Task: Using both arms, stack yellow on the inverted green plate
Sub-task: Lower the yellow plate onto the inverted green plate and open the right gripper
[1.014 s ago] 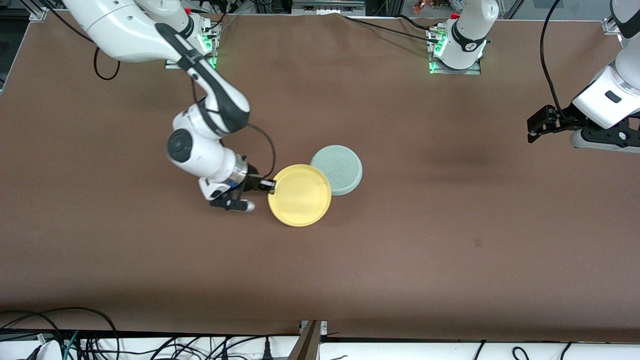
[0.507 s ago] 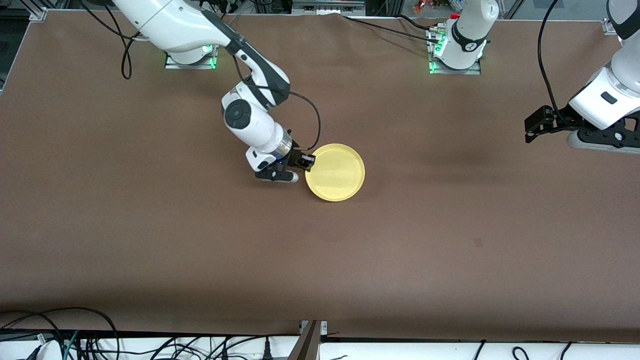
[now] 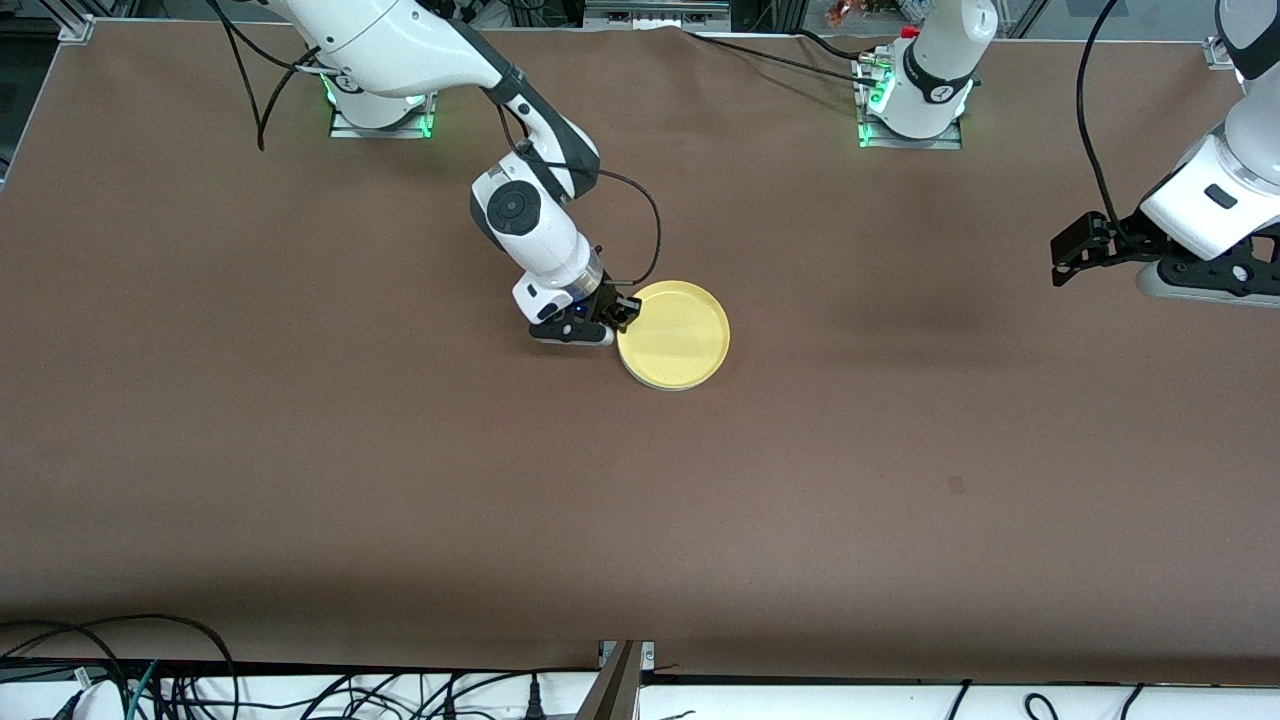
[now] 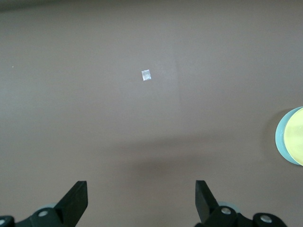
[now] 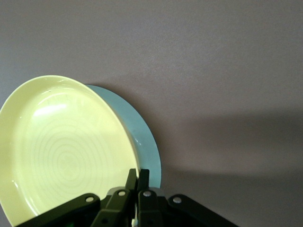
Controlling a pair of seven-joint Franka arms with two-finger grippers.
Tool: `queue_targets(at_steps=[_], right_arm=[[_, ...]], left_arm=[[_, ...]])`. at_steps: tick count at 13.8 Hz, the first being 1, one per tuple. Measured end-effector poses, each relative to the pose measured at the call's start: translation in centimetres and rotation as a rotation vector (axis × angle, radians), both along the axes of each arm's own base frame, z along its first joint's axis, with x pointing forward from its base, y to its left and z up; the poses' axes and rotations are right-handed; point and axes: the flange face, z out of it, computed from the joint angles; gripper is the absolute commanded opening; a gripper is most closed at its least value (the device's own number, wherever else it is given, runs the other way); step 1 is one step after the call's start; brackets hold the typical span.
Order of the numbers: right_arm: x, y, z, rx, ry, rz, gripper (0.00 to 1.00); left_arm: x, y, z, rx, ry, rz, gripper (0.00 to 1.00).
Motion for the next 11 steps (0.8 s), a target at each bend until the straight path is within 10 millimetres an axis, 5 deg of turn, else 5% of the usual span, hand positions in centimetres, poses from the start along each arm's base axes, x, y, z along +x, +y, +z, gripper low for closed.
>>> queue_targets(at_steps=[5, 7, 8, 9, 11], right_arm=[[-0.43, -0.37, -0.13, -0.009, 0.005, 0.002, 0.00], [-0.48, -0.40, -0.17, -0.010, 0.006, 0.001, 0.19], [-0.48, -0.41, -0.18, -0.009, 0.008, -0.006, 0.66], [-0.48, -0.40, -0.18, -0.008, 0.012, -0.019, 1.00], [-0.48, -0.40, -0.17, -0.007, 0.016, -0.031, 1.00]], left_arm=[[-0.01, -0.03, -0.01, 0.000, 0.001, 0.000, 1.00], [-0.03, -0.06, -0.02, 0.000, 0.002, -0.001, 1.00], [-0.03, -0.12, -0.02, 0.000, 0.002, -0.002, 1.00], [-0.04, -0.16, -0.03, 0.000, 0.003, -0.003, 1.00], [-0.06, -0.17, -0.05, 0.000, 0.005, -0.003, 1.00]])
